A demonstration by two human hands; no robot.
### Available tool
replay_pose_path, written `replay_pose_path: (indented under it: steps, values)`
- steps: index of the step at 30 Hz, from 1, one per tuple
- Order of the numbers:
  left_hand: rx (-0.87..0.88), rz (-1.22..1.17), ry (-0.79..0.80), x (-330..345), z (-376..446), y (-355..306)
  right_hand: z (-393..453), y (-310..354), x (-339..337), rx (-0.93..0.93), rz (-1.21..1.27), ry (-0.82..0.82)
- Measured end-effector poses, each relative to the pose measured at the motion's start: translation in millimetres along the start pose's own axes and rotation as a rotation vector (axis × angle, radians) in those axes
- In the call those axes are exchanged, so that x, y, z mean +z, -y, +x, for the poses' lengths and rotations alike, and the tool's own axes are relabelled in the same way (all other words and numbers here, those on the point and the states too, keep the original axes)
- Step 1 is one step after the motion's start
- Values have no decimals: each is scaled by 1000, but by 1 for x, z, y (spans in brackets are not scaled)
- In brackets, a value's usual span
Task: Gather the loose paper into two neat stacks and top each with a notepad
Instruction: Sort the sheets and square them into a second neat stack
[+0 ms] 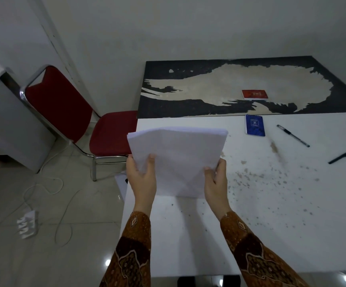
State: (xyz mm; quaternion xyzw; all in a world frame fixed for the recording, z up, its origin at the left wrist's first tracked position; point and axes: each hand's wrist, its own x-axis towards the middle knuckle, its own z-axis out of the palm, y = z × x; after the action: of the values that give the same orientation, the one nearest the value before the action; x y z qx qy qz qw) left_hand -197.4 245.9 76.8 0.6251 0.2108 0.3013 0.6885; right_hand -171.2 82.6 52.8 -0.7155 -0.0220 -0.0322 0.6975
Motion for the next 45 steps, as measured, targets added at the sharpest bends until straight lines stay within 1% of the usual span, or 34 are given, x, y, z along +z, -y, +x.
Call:
replay_pose_path:
  steps: [4,8,9,12,15,18,20,23,27,31,33,35,38,42,45]
  values:
    - [-4,28,71,-3,-2,4,-5,-7,-4,21,6,73]
    - [13,144,109,10,-11,12,-11,-14,9,22,-54,163]
    - [19,162,86,13,-13,13,-13,-16,12,20,-77,154]
    - [6,143,0,10,-7,15,-12,-18,15,39,-93,22]
    - [-62,102,33,1,-6,19,-10,-26,9,33,-79,-12]
    - [-84,125,69,2,-15,24,-10,-33,12,21,-153,-26]
    - [-91,143,55,6,-18,24,-7,-32,16,21,-192,-55]
    - [-86,147,16,9,-17,21,0,-29,15,57,-157,-132]
    - [-64,151,29,9,-21,16,-10,-28,15,39,-116,-130]
    - [-49,279,10,-3,-16,12,-15,-23,13,-12,-201,-96]
    - [-34,361,29,-17,-8,13,-16,-19,11,-46,-264,-54]
    - [-84,458,62,-30,-4,15,-20,-23,10,0,-315,14]
    - [-211,605,70,-49,-6,40,-31,-44,18,198,-433,118]
    - [-377,756,91,-67,-16,82,-46,-68,25,384,-513,199]
    - [-423,804,74,-68,-26,93,-51,-73,24,452,-533,225]
